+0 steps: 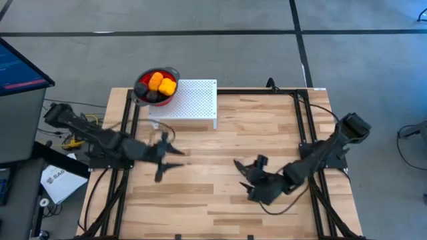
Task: Pick & Place Fruit
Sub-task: Put the black knife on the shelf
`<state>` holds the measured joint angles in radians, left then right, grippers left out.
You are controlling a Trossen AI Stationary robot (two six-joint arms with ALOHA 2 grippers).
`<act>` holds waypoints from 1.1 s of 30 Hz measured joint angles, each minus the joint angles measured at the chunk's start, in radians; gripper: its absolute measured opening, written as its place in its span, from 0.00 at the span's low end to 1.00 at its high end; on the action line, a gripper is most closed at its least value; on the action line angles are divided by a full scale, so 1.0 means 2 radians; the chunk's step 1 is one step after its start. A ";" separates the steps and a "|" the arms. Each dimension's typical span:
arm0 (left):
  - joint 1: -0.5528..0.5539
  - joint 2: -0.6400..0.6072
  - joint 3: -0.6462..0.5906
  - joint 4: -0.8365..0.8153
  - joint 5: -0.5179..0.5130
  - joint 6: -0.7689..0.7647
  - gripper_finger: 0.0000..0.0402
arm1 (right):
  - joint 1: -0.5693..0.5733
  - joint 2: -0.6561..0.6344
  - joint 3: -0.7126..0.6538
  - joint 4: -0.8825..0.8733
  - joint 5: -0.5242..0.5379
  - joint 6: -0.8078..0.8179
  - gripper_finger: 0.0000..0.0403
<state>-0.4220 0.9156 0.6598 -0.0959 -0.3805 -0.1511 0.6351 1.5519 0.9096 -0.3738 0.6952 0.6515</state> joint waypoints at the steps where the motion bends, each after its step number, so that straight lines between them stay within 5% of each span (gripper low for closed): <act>1: -0.015 0.020 0.000 0.011 -0.009 -0.006 0.44 | 0.012 -0.001 0.000 -0.018 0.000 0.022 0.78; 9: -0.070 0.185 0.000 0.126 -0.033 -0.057 0.38 | 0.088 0.063 0.000 -0.105 0.000 0.208 0.78; 18: -0.063 0.329 0.000 0.253 -0.033 -0.086 0.34 | 0.099 0.160 0.002 -0.148 0.009 0.358 0.68; 24: -0.051 0.320 -0.001 0.261 -0.034 -0.085 0.33 | 0.097 0.167 -0.002 -0.140 -0.008 0.372 0.51; 33: -0.070 0.217 -0.001 0.262 -0.034 -0.008 0.30 | 0.084 0.154 -0.044 -0.055 0.001 0.354 0.22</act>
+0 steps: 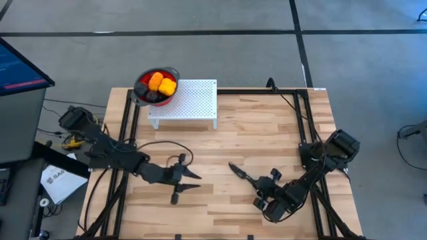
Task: Pick & Place Fruit
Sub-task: Put the black knife on the shelf
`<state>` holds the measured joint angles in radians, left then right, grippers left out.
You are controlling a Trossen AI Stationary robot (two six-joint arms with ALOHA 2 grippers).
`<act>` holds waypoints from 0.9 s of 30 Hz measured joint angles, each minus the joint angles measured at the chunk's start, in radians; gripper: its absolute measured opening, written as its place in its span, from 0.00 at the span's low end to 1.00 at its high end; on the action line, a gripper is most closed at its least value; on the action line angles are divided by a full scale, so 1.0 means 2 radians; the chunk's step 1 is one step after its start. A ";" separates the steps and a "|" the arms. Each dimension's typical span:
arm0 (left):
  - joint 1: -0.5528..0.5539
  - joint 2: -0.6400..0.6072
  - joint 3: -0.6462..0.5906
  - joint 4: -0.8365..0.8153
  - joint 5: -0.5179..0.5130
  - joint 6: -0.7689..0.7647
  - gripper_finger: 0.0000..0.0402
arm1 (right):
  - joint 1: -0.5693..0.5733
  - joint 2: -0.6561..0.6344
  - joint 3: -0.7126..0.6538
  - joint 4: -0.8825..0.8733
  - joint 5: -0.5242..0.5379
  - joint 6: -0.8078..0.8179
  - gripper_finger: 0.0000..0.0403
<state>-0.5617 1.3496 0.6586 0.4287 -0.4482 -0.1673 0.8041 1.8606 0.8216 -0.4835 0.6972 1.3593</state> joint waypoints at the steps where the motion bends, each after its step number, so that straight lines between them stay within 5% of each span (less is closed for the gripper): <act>1: -0.003 -0.013 0.000 -0.002 0.000 0.007 0.30 | -0.002 0.000 -0.001 0.004 0.004 -0.003 0.22; 9: -0.030 -0.093 -0.013 -0.032 0.000 0.029 0.29 | -0.039 -0.031 0.008 0.024 0.015 -0.067 0.25; 18: -0.031 -0.119 -0.077 -0.031 -0.085 -0.036 0.29 | -0.141 -0.093 0.019 0.228 0.002 -0.332 0.24; 21: -0.031 -0.119 -0.095 -0.030 -0.090 -0.068 0.29 | -0.177 -0.109 0.042 0.277 -0.013 -0.409 0.25; 27: -0.031 -0.119 -0.122 -0.023 -0.091 -0.103 0.29 | -0.257 -0.127 0.143 0.241 -0.027 -0.462 0.25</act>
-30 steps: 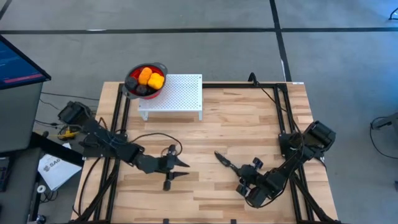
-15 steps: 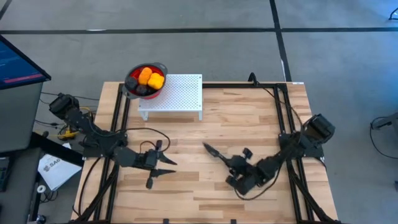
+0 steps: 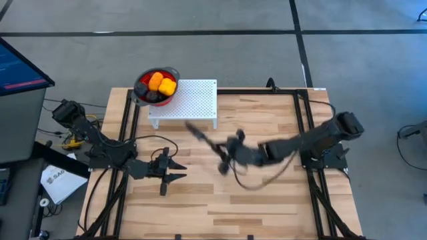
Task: Pick & Place Fruit
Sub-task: Put the black knife on the shelf
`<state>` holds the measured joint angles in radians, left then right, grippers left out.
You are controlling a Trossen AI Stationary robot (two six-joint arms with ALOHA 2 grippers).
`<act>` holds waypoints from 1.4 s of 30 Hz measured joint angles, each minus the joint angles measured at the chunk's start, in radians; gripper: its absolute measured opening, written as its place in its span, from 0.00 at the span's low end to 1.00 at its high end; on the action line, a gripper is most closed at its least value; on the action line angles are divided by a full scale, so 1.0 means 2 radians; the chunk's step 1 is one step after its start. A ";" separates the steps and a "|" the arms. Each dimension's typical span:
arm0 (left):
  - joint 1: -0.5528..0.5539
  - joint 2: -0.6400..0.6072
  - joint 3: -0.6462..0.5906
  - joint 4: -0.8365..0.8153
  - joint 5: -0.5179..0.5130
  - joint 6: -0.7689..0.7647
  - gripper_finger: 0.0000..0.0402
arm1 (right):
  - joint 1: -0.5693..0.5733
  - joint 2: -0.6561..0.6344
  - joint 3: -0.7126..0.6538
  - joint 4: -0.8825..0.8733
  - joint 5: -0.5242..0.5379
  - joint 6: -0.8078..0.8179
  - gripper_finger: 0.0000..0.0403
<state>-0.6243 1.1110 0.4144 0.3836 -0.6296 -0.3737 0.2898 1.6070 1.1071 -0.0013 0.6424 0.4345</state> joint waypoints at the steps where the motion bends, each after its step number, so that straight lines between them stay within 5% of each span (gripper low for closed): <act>1: 0.000 0.000 -0.003 0.001 0.000 -0.003 0.29 | -0.018 0.001 0.018 -0.021 0.001 0.000 0.25; 6: 0.000 0.000 -0.013 0.008 0.000 -0.011 0.29 | -0.106 0.031 0.106 -0.130 -0.019 0.028 0.25; 12: 0.000 0.000 -0.013 0.010 0.000 -0.010 0.29 | -0.197 0.110 0.195 -0.140 -0.099 0.032 0.26; 18: 0.000 0.000 -0.013 0.014 0.000 -0.009 0.29 | -0.251 0.174 0.266 -0.219 -0.104 0.053 0.26; 25: 0.000 0.000 -0.013 0.016 0.000 0.001 0.29 | -0.265 0.217 0.301 -0.212 -0.165 0.054 0.27; 42: 0.000 0.000 -0.013 0.018 0.000 0.001 0.29 | -0.265 0.222 0.304 -0.212 -0.164 0.054 0.27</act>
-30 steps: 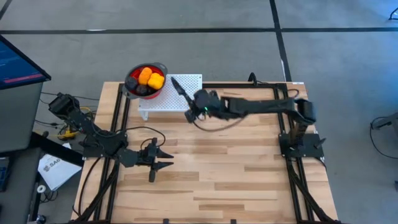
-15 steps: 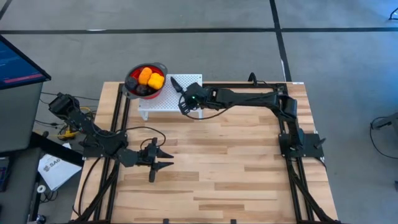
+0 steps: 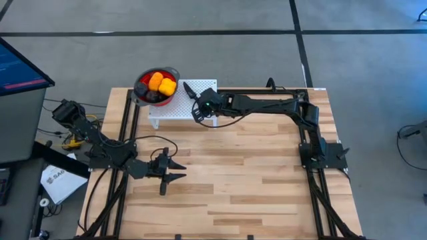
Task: Pick & Place Fruit
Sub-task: Put the black knife on the shelf, then return to Home Position
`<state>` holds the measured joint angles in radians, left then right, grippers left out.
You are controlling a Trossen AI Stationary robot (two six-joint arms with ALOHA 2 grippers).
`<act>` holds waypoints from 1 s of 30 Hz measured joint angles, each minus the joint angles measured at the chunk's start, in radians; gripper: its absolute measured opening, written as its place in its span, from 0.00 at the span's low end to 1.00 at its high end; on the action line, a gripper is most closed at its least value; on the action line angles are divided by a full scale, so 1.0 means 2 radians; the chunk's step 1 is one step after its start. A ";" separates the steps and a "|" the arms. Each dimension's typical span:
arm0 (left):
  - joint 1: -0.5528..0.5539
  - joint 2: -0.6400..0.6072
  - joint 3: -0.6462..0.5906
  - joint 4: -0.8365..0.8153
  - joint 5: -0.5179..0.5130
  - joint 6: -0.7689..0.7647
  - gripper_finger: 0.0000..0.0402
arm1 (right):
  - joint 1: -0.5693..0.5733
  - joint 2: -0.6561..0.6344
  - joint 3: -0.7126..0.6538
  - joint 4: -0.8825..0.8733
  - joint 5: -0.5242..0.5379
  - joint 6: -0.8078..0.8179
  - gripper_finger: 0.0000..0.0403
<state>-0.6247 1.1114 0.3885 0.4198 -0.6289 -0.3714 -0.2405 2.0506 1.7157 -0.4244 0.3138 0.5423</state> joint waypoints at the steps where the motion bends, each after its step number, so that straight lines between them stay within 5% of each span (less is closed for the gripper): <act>1: 0.000 0.000 0.000 0.000 0.000 0.000 0.29 | 0.000 0.000 0.000 0.000 0.000 0.000 0.27; 19: 0.000 0.000 0.000 0.000 0.000 -0.001 0.29 | 0.000 -0.008 -0.001 0.039 0.001 -0.070 0.47; 30: 0.000 0.000 0.000 0.000 0.000 -0.005 0.29 | 0.094 -0.090 -0.006 -0.096 0.016 -0.190 0.39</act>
<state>-0.6245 1.1114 0.3885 0.4206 -0.6285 -0.3820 -0.0523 1.8711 1.7028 -0.6168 0.3452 0.1613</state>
